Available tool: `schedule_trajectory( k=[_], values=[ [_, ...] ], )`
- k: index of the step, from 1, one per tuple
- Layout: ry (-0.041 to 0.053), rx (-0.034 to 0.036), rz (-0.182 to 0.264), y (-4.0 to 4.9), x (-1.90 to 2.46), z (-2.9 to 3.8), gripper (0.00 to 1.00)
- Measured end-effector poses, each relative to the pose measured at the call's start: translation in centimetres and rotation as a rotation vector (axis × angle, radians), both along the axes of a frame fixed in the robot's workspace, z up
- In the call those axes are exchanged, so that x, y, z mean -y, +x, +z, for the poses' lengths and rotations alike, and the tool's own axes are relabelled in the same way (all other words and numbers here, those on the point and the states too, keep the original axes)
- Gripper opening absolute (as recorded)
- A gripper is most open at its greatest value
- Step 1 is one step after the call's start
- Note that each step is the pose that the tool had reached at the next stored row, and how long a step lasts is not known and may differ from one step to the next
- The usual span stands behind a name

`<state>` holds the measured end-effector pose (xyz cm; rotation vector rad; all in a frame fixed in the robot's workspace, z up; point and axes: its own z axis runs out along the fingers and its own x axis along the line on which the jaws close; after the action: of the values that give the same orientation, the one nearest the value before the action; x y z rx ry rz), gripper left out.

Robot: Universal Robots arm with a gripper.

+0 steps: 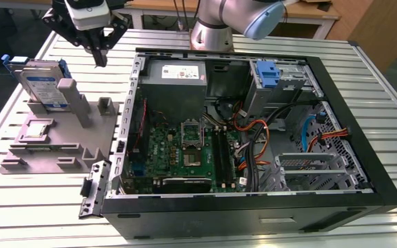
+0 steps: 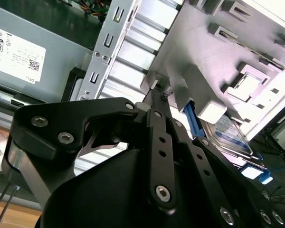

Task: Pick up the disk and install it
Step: 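Reach for the disk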

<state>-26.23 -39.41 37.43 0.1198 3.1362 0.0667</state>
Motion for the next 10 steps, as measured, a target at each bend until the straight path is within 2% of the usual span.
schedule_trajectory(
  k=[10],
  values=[
    [0.0001,0.0001,0.000,-1.24,-0.11,-0.02,0.10]
  ],
)
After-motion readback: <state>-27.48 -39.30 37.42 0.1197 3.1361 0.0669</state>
